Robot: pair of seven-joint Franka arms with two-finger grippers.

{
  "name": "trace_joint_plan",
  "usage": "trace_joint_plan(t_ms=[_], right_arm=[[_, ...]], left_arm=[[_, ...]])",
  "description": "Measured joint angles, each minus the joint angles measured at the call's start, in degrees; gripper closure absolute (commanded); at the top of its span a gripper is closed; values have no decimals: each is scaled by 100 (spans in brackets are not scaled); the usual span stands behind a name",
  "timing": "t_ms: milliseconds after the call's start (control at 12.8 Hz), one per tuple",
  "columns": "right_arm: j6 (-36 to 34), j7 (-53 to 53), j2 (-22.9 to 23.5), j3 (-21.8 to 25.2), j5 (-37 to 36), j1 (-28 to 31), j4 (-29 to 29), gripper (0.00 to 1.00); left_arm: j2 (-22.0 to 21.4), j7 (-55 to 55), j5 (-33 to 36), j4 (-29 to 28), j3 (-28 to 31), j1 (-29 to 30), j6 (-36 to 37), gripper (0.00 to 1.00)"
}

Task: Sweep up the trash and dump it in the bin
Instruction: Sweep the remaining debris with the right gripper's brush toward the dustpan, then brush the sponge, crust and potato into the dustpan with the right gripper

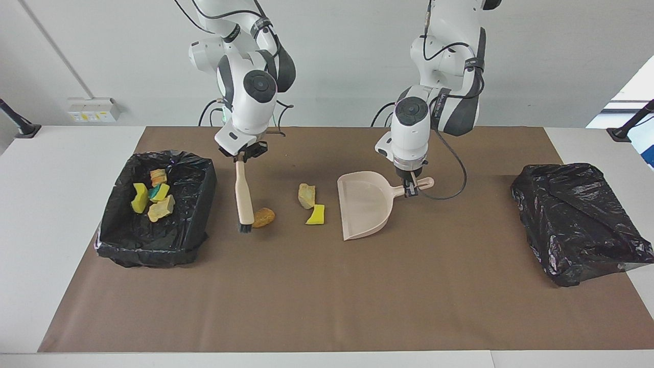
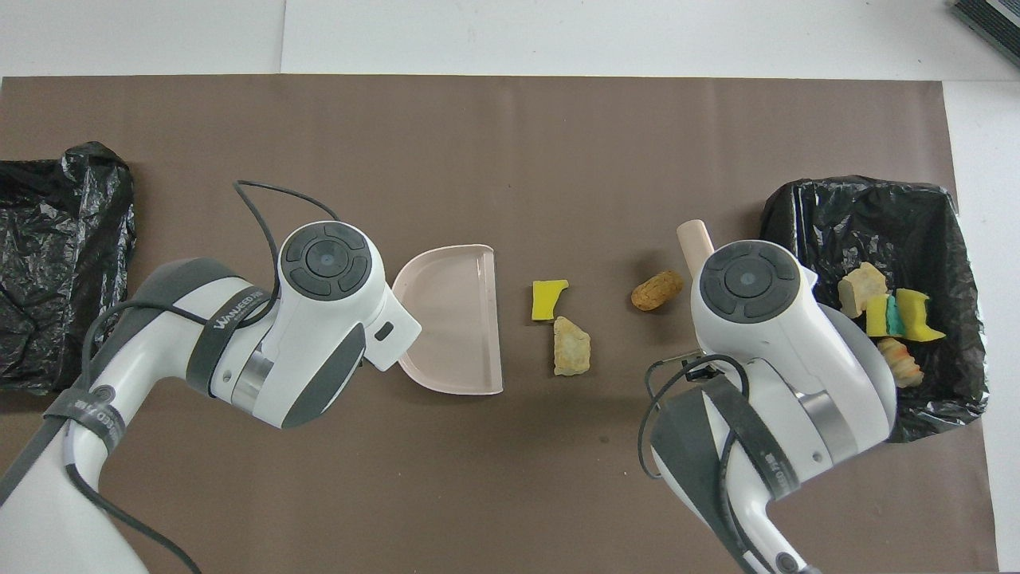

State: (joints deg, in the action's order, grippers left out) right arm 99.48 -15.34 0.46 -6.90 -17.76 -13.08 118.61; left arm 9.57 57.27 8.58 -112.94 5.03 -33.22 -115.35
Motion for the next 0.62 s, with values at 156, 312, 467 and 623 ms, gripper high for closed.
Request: trace_joint_plan(t_ms=[156, 312, 467, 623], right_arm=[[456, -9, 95, -2, -60, 29, 371, 100], [753, -39, 139, -33, 227, -30, 632, 100], [955, -39, 143, -61, 836, -289, 673, 100], [1277, -118, 206, -78, 1355, -707, 684, 100]], left_arm=[[0, -6, 0, -3, 0, 0, 0, 100], [0, -9, 0, -5, 2, 0, 0, 100], [0, -13, 0, -7, 8, 0, 0, 100], [0, -15, 0, -14, 22, 0, 2, 100]])
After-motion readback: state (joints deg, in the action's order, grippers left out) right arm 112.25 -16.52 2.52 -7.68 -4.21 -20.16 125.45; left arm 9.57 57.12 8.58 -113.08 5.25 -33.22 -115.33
